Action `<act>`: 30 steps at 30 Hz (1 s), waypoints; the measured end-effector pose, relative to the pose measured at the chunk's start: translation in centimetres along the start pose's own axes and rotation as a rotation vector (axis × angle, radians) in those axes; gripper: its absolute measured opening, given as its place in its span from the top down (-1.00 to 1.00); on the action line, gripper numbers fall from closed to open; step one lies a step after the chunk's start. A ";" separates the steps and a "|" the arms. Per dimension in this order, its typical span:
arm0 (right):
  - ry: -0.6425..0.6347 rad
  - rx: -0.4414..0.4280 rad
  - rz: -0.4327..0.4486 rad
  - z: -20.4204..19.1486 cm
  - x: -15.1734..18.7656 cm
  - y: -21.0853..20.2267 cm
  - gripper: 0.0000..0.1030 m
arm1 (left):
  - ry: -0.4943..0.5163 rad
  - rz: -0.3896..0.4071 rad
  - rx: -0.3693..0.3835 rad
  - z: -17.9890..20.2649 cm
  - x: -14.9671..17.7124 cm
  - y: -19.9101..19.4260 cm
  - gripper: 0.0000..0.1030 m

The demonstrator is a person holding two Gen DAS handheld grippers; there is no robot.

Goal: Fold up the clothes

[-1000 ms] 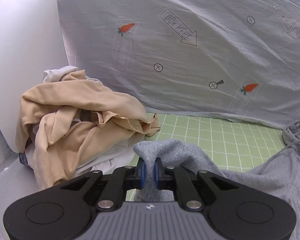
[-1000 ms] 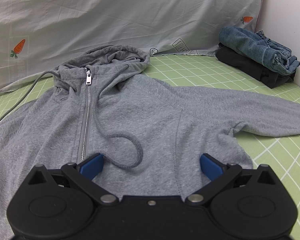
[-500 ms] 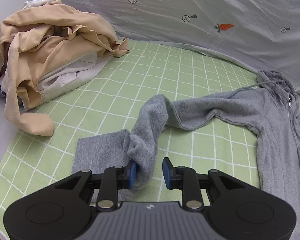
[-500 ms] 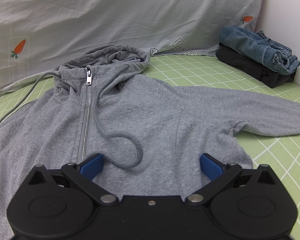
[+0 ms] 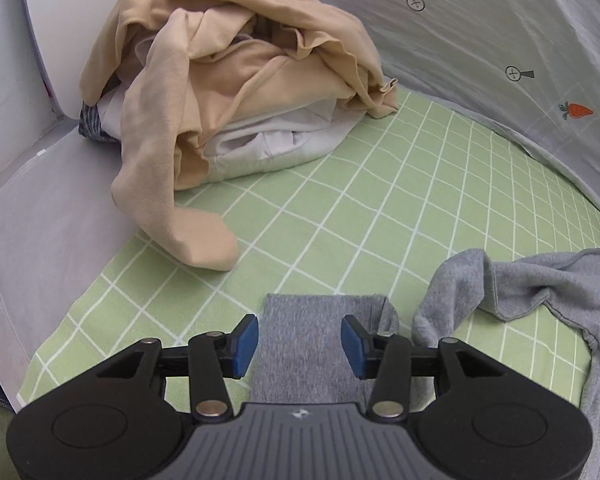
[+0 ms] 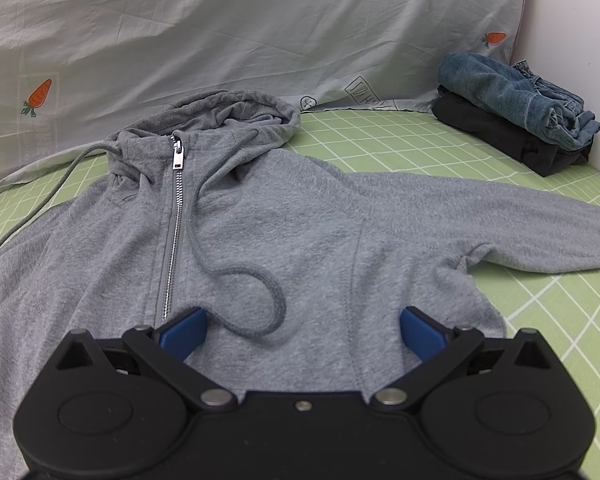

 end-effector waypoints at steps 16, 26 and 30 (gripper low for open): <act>-0.005 0.001 0.002 0.0 0.0 0.1 -1.00 | -0.026 0.018 0.024 -0.2 0.2 2.3 0.82; -0.007 -0.002 0.003 0.0 0.0 0.1 -1.00 | 0.165 0.474 -0.053 1.2 -5.9 -6.9 0.83; -0.007 -0.002 0.003 0.0 0.0 0.1 -1.00 | 0.230 0.484 -0.056 1.3 -3.1 -7.7 0.82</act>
Point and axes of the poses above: each gripper's, at about its wrist camera, not at the fingertips, and y roughly the way its jaws point, z to its right, x to its underside, the point moved 5 cm from there along y, roughly the way its jaws point, and after that the axes turned 10 degrees about x, right-handed, at the moved point
